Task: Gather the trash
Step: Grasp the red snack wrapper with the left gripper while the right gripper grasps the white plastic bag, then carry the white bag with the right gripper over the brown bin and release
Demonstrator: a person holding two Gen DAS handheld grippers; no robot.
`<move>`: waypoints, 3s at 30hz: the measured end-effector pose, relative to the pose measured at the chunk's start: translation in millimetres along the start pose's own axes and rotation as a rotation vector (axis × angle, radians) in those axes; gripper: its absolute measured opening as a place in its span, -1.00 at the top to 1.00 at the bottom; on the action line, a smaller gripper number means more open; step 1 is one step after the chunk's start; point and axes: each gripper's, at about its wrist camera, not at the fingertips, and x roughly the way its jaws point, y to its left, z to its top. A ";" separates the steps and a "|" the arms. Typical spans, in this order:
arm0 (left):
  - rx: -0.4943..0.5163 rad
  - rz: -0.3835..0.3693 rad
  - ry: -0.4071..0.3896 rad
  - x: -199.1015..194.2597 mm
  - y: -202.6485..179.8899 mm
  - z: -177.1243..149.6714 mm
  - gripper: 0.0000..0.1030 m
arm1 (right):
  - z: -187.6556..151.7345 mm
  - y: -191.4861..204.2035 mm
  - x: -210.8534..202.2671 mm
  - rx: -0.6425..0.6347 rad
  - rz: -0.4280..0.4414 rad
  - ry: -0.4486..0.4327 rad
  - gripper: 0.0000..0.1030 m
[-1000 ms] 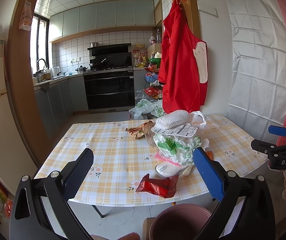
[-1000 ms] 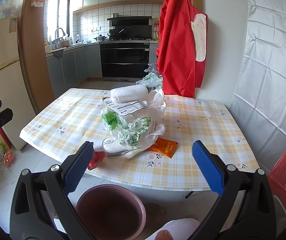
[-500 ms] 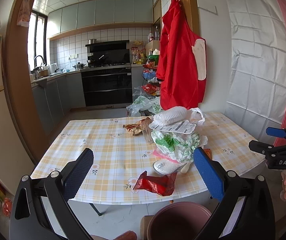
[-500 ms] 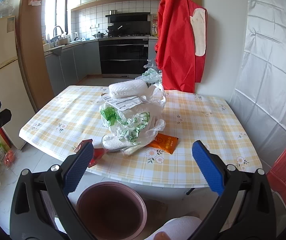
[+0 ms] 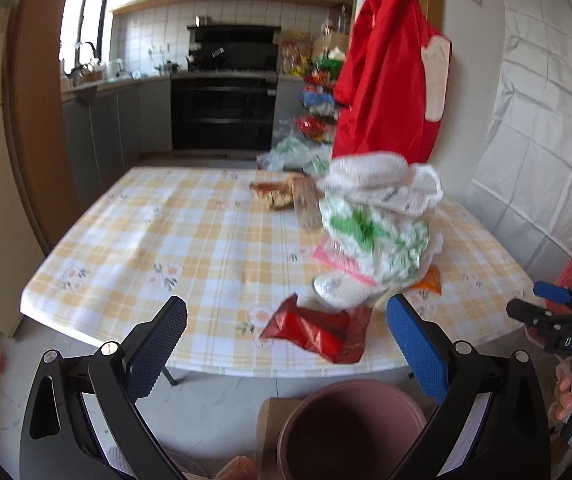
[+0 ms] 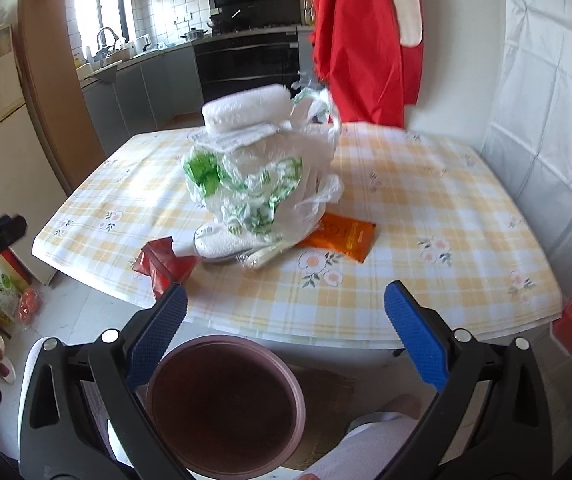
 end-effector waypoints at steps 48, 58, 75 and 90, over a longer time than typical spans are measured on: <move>-0.473 0.021 0.201 164.1 68.0 -0.3 0.30 | 194.9 77.8 126.9 -0.514 -0.012 -0.207 -0.89; -0.468 0.054 0.109 130.3 93.3 4.2 0.29 | 207.0 107.4 193.2 -0.480 -0.093 0.045 -0.05; -0.416 -0.025 -0.006 60.0 72.6 25.7 0.28 | 201.1 83.0 48.0 -0.328 0.034 -0.301 0.38; -0.304 -0.053 -0.041 -19.3 39.1 3.8 0.27 | 48.2 29.6 -59.4 0.011 0.310 -0.373 0.38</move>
